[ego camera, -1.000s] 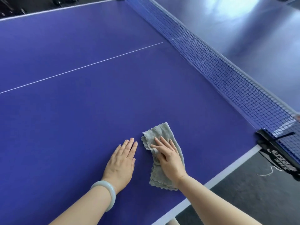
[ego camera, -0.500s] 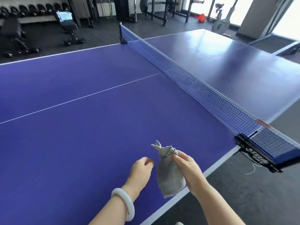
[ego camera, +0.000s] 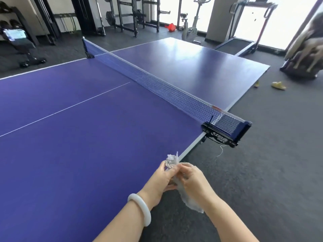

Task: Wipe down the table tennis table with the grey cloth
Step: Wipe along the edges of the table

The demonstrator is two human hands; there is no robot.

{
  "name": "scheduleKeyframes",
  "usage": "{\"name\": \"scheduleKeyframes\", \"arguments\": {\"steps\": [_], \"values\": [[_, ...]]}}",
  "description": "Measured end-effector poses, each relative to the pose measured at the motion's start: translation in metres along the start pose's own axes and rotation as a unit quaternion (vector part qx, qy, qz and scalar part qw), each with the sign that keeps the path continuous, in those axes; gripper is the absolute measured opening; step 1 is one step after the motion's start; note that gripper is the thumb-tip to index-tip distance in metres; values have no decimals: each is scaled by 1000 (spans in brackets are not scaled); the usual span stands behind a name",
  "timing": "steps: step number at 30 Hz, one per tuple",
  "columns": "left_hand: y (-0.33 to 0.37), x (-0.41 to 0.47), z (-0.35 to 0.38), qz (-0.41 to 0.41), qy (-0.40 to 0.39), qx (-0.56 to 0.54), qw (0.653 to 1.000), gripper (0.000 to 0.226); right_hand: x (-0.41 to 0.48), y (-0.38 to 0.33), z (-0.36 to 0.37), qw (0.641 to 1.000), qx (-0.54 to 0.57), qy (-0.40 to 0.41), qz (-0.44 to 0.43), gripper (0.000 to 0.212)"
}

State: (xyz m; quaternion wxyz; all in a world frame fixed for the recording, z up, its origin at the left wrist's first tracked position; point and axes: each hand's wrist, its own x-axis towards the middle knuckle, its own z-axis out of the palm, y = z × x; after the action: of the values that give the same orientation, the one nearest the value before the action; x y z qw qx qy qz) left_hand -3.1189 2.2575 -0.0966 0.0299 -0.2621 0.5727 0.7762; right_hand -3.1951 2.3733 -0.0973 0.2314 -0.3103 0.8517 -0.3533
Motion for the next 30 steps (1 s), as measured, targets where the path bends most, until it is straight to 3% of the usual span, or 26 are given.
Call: {"name": "scheduleKeyframes", "arguments": {"steps": [3, 6, 9, 11, 13, 15, 21, 26, 30], "values": [[-20, -17, 32, -9, 4, 32, 999, 23, -36, 24, -15, 999, -33, -9, -11, 28], [-45, -39, 58, 7, 45, 39, 998, 26, -80, 46, -26, 992, 119, -10, 35, 27], [-71, -73, 73, 12, 75, -2, 997, 33, -124, 67, -24, 947, 292, 33, 132, 26], [-85, -99, 77, 10, 70, -41, 997, 31, -148, 74, -15, 932, 295, 32, 208, 26], [-96, -124, 76, 9, 61, -69, 996, 28, -170, 74, -2, 907, 315, -15, 279, 44], [-105, -145, 70, 8, 62, -68, 996, 28, -192, 69, 13, 873, 379, -27, 306, 49], [-134, -206, 15, -28, 41, -5, 999, 34, -236, 33, 66, 858, 444, 32, 258, 22], [-160, -267, -61, -16, 76, 24, 997, 60, -263, -11, 132, 877, 434, 31, 203, 18], [-174, -314, -124, 15, 109, 135, 985, 53, -288, -45, 201, 890, 415, 29, 188, 20]]}}
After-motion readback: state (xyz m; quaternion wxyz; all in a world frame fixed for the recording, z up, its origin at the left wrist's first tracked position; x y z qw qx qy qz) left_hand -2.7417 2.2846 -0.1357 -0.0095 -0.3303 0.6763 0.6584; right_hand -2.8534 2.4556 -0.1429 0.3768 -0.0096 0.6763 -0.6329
